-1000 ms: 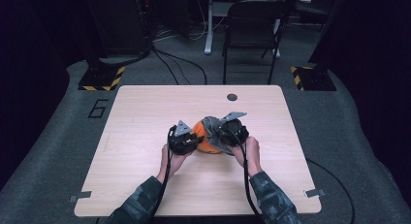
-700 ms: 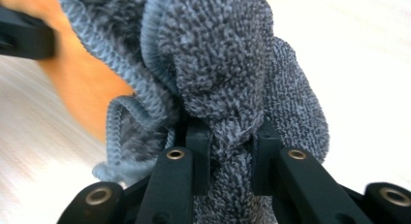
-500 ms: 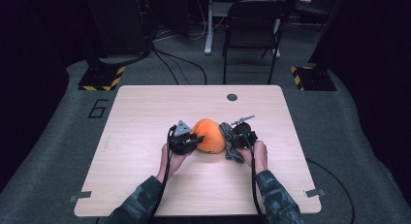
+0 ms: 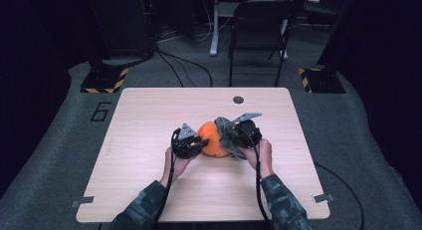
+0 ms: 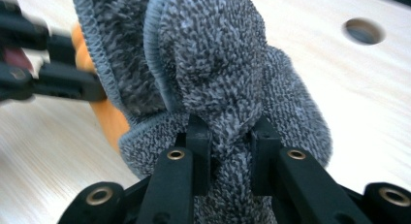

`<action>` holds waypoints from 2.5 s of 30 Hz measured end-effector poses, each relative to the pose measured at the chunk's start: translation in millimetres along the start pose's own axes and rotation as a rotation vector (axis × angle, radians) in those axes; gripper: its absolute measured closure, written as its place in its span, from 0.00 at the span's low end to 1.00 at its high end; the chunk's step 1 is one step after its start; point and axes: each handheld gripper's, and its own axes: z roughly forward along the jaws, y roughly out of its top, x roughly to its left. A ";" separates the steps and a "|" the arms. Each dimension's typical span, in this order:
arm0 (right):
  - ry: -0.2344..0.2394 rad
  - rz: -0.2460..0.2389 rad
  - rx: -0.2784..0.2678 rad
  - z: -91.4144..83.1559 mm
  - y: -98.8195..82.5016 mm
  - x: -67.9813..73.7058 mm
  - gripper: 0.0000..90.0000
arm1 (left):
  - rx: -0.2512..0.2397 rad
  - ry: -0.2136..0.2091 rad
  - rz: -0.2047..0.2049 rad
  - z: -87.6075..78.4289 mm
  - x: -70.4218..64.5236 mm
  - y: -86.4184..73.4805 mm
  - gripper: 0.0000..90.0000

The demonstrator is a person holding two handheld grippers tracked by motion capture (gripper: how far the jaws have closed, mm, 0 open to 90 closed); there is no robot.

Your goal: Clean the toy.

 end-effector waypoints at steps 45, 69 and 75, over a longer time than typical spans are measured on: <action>0.019 -0.058 -0.121 -8.3 11.4 24.6 0.84 | -0.028 -0.018 0.026 -1.6 -15.4 -1.0 0.93; 0.012 0.096 0.134 26.1 -32.5 -32.0 0.85 | -0.045 -0.049 0.010 3.0 -9.4 -4.7 0.92; 0.034 0.135 0.183 38.5 -42.0 -40.9 0.84 | -0.044 -0.056 0.022 2.0 -7.6 -5.1 0.92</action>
